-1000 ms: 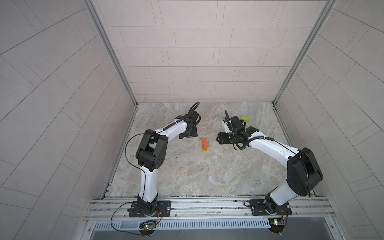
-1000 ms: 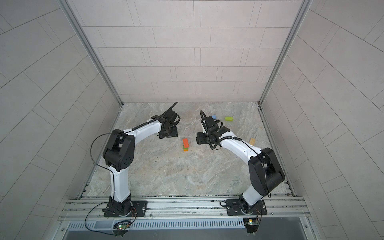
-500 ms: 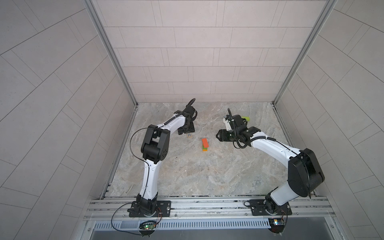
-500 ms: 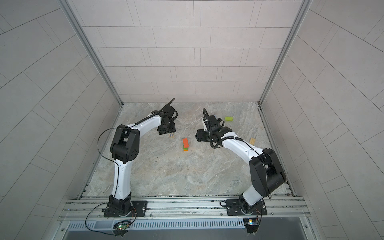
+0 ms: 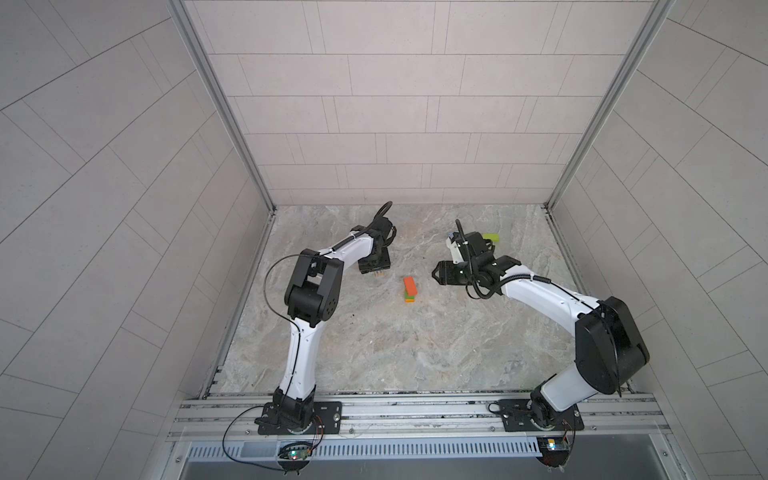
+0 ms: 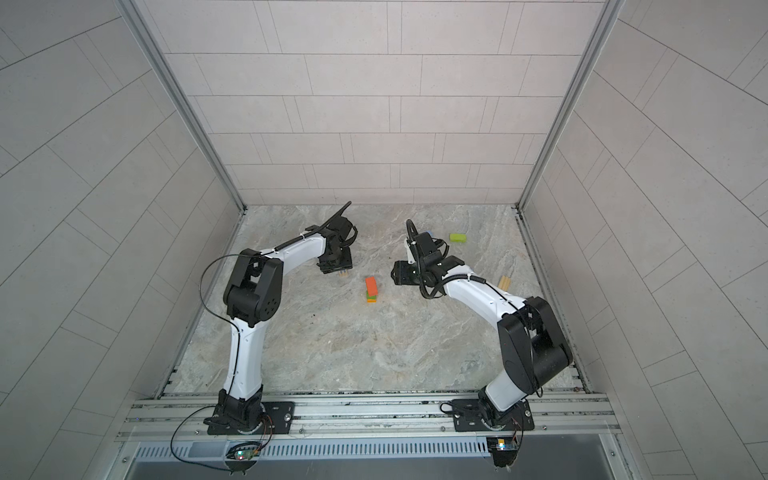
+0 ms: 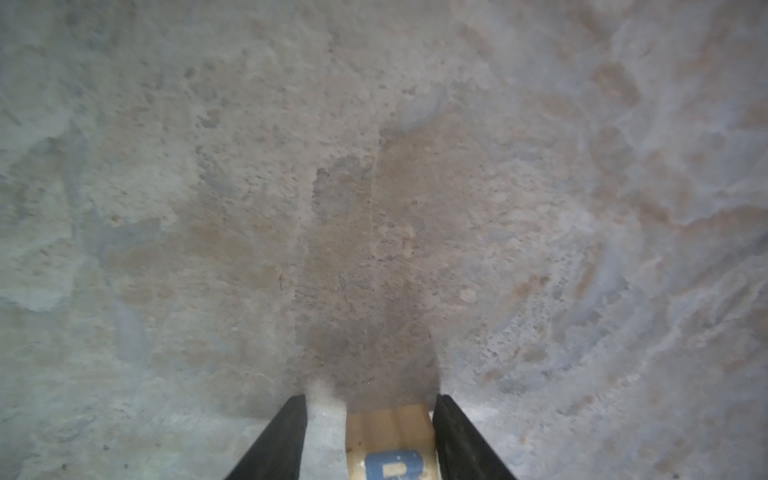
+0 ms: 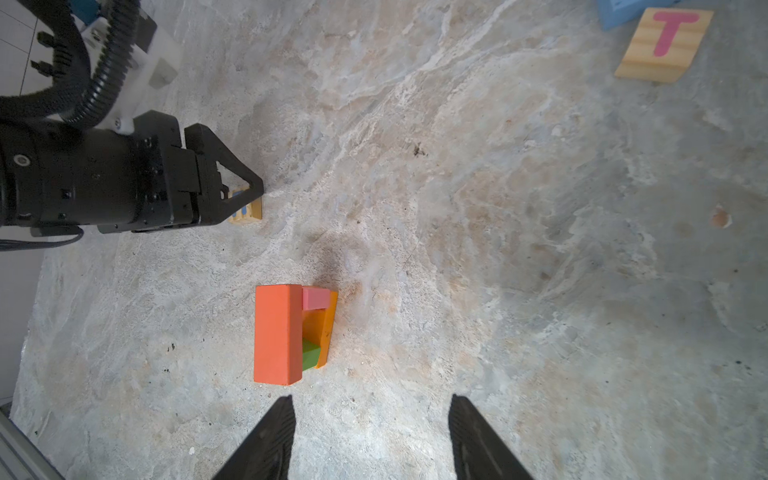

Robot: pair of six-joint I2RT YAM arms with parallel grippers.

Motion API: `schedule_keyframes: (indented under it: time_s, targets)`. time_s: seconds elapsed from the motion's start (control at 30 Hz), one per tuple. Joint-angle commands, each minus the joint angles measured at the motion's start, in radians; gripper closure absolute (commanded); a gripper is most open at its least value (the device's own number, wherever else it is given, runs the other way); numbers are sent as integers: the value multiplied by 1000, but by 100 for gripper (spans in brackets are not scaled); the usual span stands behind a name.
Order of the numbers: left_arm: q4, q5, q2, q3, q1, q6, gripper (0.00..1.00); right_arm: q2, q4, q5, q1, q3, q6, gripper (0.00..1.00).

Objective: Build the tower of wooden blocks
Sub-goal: 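Grasp the R cube with the left gripper while the right gripper withdraws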

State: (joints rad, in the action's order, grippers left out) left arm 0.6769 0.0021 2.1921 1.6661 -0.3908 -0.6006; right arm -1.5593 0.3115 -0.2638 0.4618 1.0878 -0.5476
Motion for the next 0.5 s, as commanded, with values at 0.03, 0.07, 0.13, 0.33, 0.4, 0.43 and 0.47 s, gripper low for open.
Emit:
schedule_keyframes:
  time_s: [0.03, 0.07, 0.13, 0.33, 0.4, 0.43, 0.47]
  targets:
    - [2, -6, -16, -23, -7, -13, 56, 43, -6, -2, -1, -11, -11, 40]
    - [2, -6, -17, -23, -6, -13, 61, 46, -6, -1, 0, -13, -11, 40]
    - [3, 1, -18, -23, -6, -12, 68, 50, -5, 3, -1, -13, -8, 40]
    - [4, 9, -55, -36, -6, -7, 75, 52, -6, 3, -3, -10, 1, 40]
    - [4, 15, -81, -44, -6, -7, 76, 54, -14, -5, -6, -14, 5, 40]
    - [2, 21, -95, -51, -7, -8, 76, 57, -23, -12, -8, -18, 5, 40]
    - [-3, 29, -112, -60, -7, -13, 76, 62, -36, -20, -10, -25, 3, 40]
